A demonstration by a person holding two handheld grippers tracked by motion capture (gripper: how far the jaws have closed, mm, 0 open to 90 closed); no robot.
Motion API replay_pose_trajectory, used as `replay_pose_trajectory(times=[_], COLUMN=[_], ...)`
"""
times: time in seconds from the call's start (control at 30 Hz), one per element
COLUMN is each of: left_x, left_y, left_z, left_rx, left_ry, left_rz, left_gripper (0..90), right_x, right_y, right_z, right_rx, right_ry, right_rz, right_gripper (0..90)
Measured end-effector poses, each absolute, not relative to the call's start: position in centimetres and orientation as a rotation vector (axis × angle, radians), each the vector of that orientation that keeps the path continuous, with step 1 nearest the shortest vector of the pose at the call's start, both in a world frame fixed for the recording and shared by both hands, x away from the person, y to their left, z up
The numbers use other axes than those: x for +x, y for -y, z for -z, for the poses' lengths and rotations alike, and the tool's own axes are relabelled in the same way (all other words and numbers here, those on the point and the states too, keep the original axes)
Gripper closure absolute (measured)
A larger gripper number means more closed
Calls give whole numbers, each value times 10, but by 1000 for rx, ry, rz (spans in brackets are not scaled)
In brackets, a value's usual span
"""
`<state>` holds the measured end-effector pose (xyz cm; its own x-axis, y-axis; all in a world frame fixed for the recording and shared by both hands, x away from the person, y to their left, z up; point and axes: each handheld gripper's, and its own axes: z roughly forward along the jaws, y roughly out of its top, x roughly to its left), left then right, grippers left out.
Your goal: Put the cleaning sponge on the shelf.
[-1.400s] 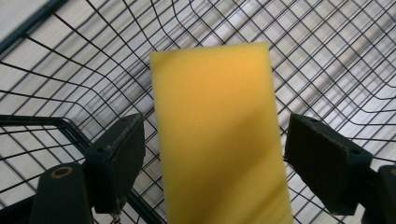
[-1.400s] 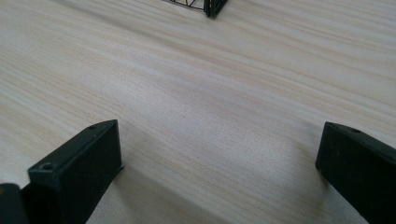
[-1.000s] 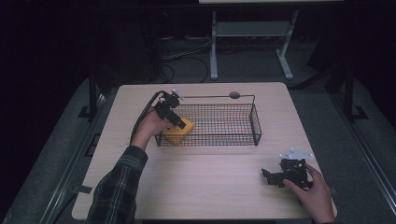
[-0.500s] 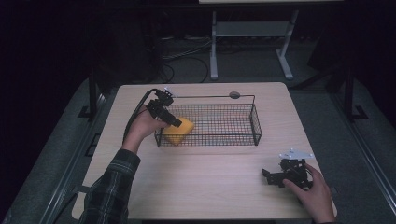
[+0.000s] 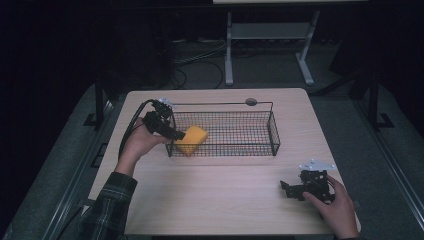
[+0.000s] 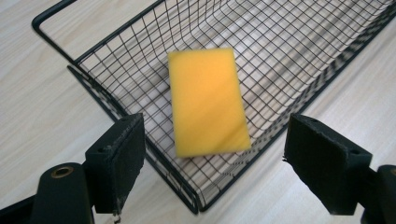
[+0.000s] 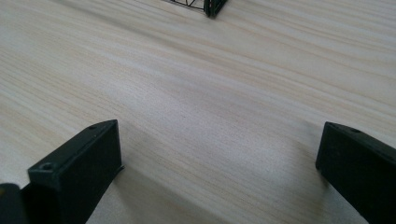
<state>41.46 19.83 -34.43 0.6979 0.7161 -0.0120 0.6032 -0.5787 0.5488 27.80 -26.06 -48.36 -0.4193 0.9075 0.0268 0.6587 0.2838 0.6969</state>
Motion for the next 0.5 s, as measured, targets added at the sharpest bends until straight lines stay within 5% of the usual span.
replay_pose_trajectory(times=[0.5], left_x=[373], left_y=[-228], left_z=[349], left_rx=[2322], left_ry=[-1015], left_rz=[-332], left_gripper=[200], right_x=[278], right_y=[261], right_z=[484], right_rx=[1413], right_ry=[-2184], right_rz=[-908], right_gripper=[0])
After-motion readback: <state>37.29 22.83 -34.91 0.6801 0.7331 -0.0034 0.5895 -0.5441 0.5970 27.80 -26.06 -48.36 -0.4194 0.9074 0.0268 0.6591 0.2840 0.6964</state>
